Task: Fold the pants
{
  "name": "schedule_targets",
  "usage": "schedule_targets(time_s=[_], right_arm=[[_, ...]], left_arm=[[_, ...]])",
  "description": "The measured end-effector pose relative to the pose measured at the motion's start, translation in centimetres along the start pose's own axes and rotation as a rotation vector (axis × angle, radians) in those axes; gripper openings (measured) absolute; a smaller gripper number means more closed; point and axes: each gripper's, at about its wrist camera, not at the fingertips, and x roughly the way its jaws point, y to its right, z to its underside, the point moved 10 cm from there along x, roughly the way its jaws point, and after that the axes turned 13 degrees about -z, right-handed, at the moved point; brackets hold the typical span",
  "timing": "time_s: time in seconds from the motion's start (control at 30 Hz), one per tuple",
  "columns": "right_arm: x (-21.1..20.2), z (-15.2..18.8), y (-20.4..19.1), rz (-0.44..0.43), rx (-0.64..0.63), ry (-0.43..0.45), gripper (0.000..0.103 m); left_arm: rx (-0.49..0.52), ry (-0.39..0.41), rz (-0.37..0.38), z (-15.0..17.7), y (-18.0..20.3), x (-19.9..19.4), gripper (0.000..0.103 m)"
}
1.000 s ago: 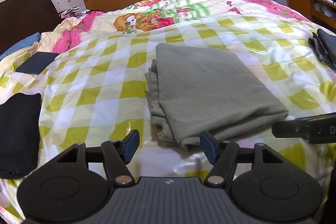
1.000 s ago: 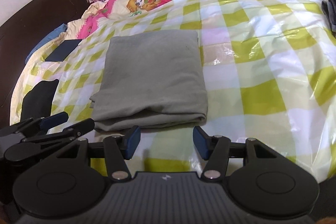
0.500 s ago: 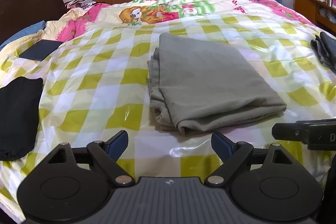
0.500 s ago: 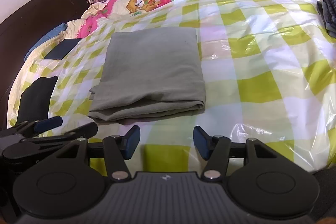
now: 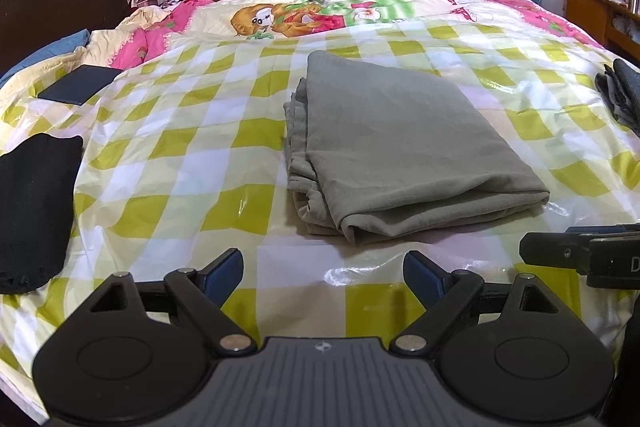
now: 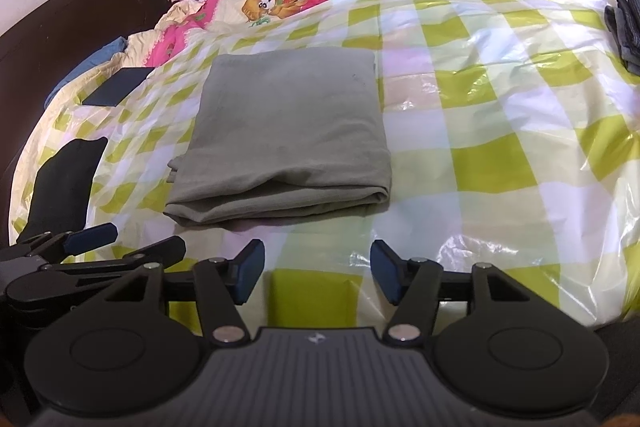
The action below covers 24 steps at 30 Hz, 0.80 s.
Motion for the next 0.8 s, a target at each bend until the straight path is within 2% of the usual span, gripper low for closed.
schedule_targets(time_s=[0.8], right_arm=[[0.4,0.4,-0.6,0.027,-0.068,-0.022,0.064]], left_arm=[[0.038,0.071,0.013,-0.5,0.9,-1.9,0.099]])
